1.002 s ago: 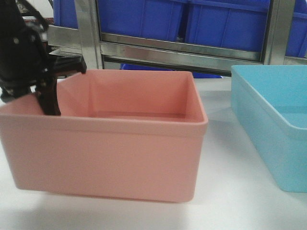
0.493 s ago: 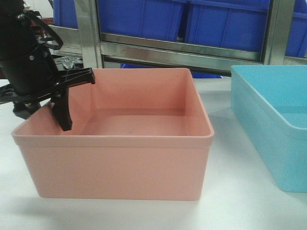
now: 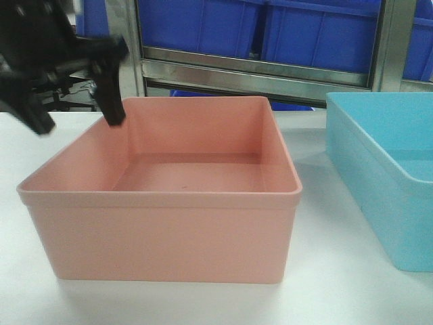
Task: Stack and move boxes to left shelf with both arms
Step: 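Open the left gripper and raise it away from the pink bin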
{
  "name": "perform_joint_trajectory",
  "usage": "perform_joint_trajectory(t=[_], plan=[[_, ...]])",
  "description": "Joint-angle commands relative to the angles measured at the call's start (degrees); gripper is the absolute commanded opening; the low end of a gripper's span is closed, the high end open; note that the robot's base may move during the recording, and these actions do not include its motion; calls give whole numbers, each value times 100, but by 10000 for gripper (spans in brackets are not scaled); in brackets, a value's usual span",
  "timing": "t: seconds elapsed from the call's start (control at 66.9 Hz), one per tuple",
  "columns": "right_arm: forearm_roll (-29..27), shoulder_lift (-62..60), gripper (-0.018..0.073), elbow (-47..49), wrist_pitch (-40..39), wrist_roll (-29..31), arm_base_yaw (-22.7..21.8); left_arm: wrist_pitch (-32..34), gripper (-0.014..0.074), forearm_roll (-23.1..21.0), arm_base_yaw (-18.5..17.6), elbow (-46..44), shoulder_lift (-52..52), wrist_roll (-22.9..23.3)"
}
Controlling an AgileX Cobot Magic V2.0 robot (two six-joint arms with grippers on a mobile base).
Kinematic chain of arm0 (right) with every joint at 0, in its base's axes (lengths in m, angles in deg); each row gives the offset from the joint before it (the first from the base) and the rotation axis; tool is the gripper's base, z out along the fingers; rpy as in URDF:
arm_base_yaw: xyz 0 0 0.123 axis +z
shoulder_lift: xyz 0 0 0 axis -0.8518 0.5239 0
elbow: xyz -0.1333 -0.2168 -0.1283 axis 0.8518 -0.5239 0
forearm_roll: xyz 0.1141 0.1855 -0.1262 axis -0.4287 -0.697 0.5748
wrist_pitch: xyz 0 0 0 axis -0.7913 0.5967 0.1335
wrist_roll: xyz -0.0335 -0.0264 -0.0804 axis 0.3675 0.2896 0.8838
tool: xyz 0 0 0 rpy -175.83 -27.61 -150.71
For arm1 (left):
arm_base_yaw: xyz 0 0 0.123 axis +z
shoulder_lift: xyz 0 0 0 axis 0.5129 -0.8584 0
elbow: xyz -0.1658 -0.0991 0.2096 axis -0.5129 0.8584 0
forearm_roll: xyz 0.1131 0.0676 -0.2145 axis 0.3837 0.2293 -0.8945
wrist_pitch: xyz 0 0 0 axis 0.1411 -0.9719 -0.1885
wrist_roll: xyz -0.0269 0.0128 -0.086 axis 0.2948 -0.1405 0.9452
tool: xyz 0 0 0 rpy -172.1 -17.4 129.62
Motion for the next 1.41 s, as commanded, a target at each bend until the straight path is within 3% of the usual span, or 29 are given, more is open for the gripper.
perform_joint_trajectory(t=[0.0,0.075,0.299,0.449,0.598,0.807,0.897,1.091,1.391], plan=[[18,-25,55,18,-493,49,-20,-23,479,-32,-28,-131,805,-602],[18,-25,55,18,-493,49,-20,89,411,69,-28,168,1493,-839],[18,-25,55,18,-458,49,-20,921,121,325,-28,1695,3530,-839],[7,-25,55,29,-539,24,-20,1636,-20,385,-28,2679,4744,-839],[2,4,55,401,-419,11,-20,2167,-13,385,-28,3359,5466,-839],[7,944,75,2003,663,16,-20,2285,-13,385,-28,3628,5636,-839],[7,1803,185,2773,1160,16,-20,2375,-13,385,-28,3628,5636,-839],[7,3672,547,4219,2462,16,-20,2430,-13,385,-28,3628,5636,-839],[7,5843,580,6354,5145,33,-218,2430,-13,429,-28,3628,5636,-839]])
